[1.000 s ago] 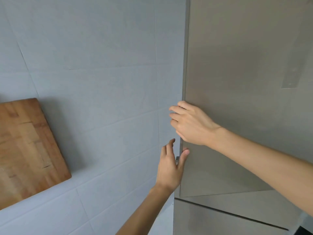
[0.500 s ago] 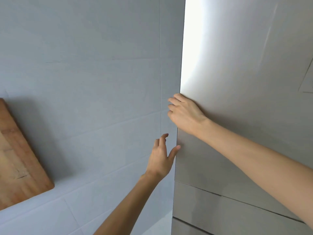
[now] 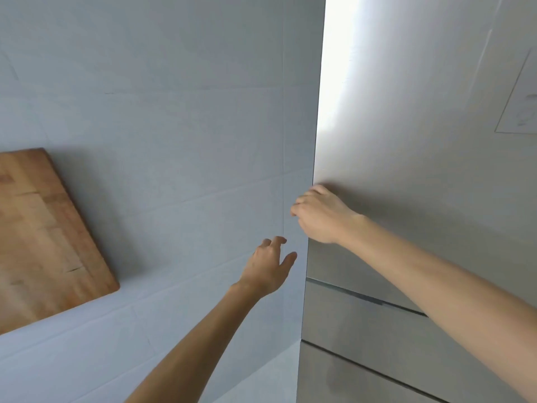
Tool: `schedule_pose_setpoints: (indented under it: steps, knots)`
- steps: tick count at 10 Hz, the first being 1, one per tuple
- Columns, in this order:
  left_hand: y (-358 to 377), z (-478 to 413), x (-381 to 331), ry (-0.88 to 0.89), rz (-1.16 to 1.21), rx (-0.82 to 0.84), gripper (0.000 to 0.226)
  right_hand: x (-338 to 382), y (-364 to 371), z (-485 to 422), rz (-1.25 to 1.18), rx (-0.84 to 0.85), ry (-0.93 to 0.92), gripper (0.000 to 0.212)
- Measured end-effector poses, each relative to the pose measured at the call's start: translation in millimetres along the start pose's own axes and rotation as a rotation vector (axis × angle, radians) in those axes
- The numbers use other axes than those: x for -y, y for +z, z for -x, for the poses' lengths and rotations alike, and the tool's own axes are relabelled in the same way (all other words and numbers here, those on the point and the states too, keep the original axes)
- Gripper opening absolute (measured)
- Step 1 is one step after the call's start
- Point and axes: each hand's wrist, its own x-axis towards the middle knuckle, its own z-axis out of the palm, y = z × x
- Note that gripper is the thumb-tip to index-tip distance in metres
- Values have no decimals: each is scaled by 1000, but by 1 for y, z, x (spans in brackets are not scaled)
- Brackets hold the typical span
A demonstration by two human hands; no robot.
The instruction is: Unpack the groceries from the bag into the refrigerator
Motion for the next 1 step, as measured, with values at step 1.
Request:
schedule_pose_setpoints:
  steps: [1]
  knots:
    - [-26,45,20,-14,-91,46,42,39,-1,32,-196,124,61,34]
